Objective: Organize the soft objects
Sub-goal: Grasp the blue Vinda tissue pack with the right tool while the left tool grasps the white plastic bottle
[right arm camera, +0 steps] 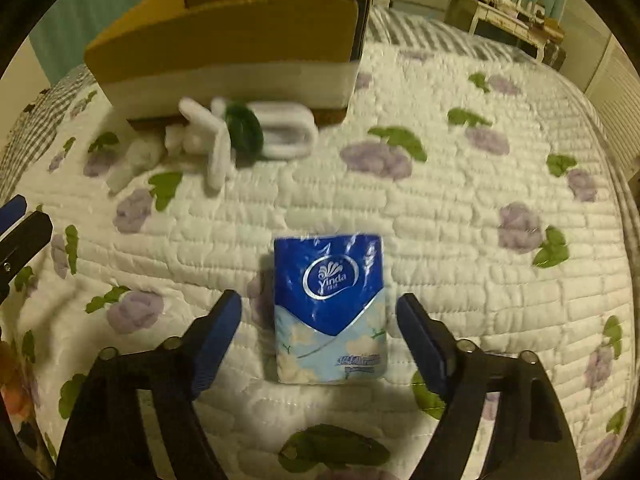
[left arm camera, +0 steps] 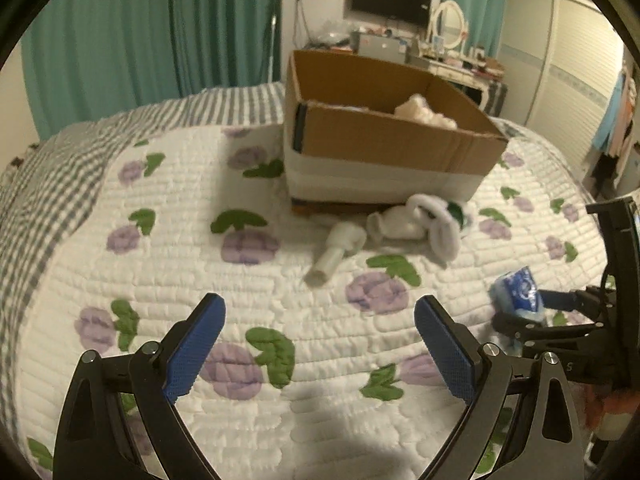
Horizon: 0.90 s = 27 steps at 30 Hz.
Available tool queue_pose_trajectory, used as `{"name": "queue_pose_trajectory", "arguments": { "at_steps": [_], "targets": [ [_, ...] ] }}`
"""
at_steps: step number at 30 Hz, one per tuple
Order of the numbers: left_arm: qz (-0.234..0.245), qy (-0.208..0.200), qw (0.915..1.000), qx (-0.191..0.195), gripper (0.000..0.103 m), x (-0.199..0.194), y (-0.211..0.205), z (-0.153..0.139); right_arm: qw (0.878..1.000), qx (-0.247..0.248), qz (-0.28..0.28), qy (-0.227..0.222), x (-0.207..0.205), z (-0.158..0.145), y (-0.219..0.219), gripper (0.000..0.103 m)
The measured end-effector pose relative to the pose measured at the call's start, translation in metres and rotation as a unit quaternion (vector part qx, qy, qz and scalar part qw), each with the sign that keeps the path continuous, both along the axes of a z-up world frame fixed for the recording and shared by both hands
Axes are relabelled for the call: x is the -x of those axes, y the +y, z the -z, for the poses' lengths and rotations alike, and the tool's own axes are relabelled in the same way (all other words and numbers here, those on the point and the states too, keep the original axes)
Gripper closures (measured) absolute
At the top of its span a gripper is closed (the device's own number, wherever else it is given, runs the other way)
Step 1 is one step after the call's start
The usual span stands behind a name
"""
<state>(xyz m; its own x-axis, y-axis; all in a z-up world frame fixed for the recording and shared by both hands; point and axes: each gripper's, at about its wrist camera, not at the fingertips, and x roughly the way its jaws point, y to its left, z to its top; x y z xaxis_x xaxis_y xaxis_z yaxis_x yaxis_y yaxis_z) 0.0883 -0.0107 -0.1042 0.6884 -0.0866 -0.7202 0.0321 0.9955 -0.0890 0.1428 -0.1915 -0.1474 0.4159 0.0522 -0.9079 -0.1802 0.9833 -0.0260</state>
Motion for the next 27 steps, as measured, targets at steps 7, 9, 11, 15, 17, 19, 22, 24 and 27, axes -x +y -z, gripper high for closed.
{"name": "queue_pose_trajectory", "arguments": {
  "at_steps": [7, 9, 11, 15, 17, 19, 22, 24, 27],
  "targets": [
    [0.011, 0.02, 0.9997, 0.004, 0.006, -0.01, 0.004, 0.005, 1.0, -0.012, 0.006, -0.015, -0.007, -0.017, -0.001, 0.051],
    [0.018, 0.019, 0.9997, 0.001, 0.006, -0.014, 0.005, 0.002, 0.999, -0.021, 0.009, -0.029, -0.013, -0.03, -0.002, 0.051],
    [0.025, 0.013, 0.9996, -0.001, 0.006, -0.02, 0.004, -0.004, 0.999, -0.025, 0.012, -0.044, -0.023, -0.045, -0.003, 0.051],
    [0.038, 0.007, 0.9991, -0.019, 0.007, -0.037, -0.004, -0.009, 0.997, -0.032, 0.02, -0.061, -0.043, -0.06, -0.005, 0.051],
    [0.045, 0.004, 0.9984, -0.033, 0.007, -0.047, -0.009, -0.006, 0.997, -0.035, 0.02, -0.062, -0.053, -0.059, -0.001, 0.051],
    [0.047, 0.009, 0.9981, -0.039, 0.008, -0.057, -0.012, -0.001, 0.998, -0.031, 0.019, -0.059, -0.06, -0.054, 0.0, 0.051],
    [0.046, 0.025, 0.9979, -0.038, 0.018, -0.074, -0.012, 0.012, 0.998, -0.028, 0.017, -0.055, -0.066, -0.044, 0.0, 0.051],
    [0.044, 0.039, 0.9977, -0.032, 0.024, -0.084, -0.011, 0.02, 0.998, -0.032, 0.016, -0.049, -0.069, -0.037, 0.0, 0.051],
    [0.044, 0.06, 0.9971, -0.018, 0.028, -0.097, -0.008, 0.031, 0.998, -0.034, 0.012, -0.042, -0.077, -0.029, 0.0, 0.051]
  ]
}}
